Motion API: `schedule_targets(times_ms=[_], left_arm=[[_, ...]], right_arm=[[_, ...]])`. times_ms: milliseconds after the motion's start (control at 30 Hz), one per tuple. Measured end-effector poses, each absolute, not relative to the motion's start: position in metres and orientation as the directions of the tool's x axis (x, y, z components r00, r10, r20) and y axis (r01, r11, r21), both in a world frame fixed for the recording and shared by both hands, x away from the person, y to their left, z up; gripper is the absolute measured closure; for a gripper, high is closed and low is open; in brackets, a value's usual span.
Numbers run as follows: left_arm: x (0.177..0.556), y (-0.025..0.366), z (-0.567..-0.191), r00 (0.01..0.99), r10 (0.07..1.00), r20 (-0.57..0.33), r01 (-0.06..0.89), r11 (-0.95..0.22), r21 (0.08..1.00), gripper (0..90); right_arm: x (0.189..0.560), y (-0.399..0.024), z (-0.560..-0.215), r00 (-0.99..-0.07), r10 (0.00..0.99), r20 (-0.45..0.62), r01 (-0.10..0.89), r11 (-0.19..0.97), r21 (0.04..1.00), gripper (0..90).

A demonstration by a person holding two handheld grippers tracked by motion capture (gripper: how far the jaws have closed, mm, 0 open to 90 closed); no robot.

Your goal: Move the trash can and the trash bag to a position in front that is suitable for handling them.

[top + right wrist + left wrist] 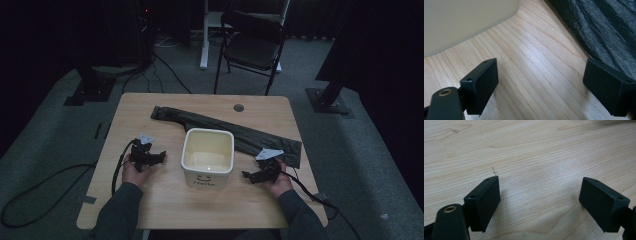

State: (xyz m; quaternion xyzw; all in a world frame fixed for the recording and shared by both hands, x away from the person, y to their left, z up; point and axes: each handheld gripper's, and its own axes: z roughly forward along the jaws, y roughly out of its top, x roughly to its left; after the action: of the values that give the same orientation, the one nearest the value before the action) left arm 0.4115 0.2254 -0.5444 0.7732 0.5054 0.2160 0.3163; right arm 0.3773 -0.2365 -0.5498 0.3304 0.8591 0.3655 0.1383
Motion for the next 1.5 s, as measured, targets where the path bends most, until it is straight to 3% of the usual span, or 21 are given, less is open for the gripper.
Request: schedule_targets(times_ms=[133, 300, 367, 400, 433, 600, 800, 967, 1067, 1200, 1333, 1500], left_arm=[[0.410, 0.224, -0.544, 0.372, 0.928, 0.015, 0.653, -0.272, 0.707, 17.6], [0.402, 0.219, -0.538, 0.330, 0.944, 0.013, 0.701, -0.255, 0.666, 21.2], [0.401, 0.219, -0.535, 0.333, 0.943, 0.013, 0.705, -0.259, 0.660, 43.3], [0.401, 0.219, -0.535, 0.333, 0.943, 0.013, 0.705, -0.259, 0.660, 43.3], [0.397, 0.217, -0.529, 0.349, 0.937, 0.005, 0.729, -0.275, 0.628, 52.7], [0.393, 0.213, -0.524, 0.409, 0.904, -0.123, 0.747, -0.255, 0.614, 61.9], [0.378, 0.192, -0.510, 0.514, 0.844, -0.154, 0.678, -0.290, 0.675, 60.7], [0.369, 0.172, -0.498, 0.586, 0.782, -0.213, 0.643, -0.288, 0.710, 59.1], [0.365, 0.168, -0.494, 0.582, 0.794, -0.177, 0.625, -0.298, 0.721, 59.4], [0.367, 0.177, -0.496, 0.561, 0.803, -0.199, 0.643, -0.272, 0.716, 59.0], [0.364, 0.182, -0.493, 0.561, 0.808, -0.183, 0.633, -0.276, 0.723, 58.4], [0.367, 0.185, -0.495, 0.561, 0.815, -0.145, 0.625, -0.302, 0.720, 58.2]], right_arm=[[0.376, -0.236, -0.550, -0.743, 0.669, 0.002, 0.464, 0.513, 0.722, 15.5], [0.371, -0.233, -0.544, -0.729, 0.685, 0.004, 0.481, 0.507, 0.715, 39.5], [0.371, -0.231, -0.542, -0.719, 0.695, 0.003, 0.495, 0.509, 0.705, 44.4], [0.371, -0.228, -0.540, -0.709, 0.706, 0.013, 0.514, 0.504, 0.694, 44.4], [0.372, -0.224, -0.536, -0.712, 0.701, 0.038, 0.525, 0.495, 0.693, 56.4], [0.370, -0.204, -0.516, -0.719, 0.692, 0.065, 0.499, 0.449, 0.741, 58.6], [0.372, -0.183, -0.505, -0.741, 0.670, 0.039, 0.466, 0.472, 0.748, 60.5], [0.379, -0.179, -0.506, -0.735, 0.671, 0.099, 0.503, 0.440, 0.744, 63.7], [0.380, -0.175, -0.507, -0.734, 0.673, 0.094, 0.499, 0.440, 0.746, 64.6], [0.381, -0.168, -0.503, -0.761, 0.643, 0.087, 0.480, 0.468, 0.742, 64.1], [0.381, -0.161, -0.500, -0.779, 0.625, 0.047, 0.450, 0.506, 0.736, 59.5], [0.391, -0.176, -0.500, -0.705, 0.707, -0.060, 0.461, 0.521, 0.719, 57.9]])
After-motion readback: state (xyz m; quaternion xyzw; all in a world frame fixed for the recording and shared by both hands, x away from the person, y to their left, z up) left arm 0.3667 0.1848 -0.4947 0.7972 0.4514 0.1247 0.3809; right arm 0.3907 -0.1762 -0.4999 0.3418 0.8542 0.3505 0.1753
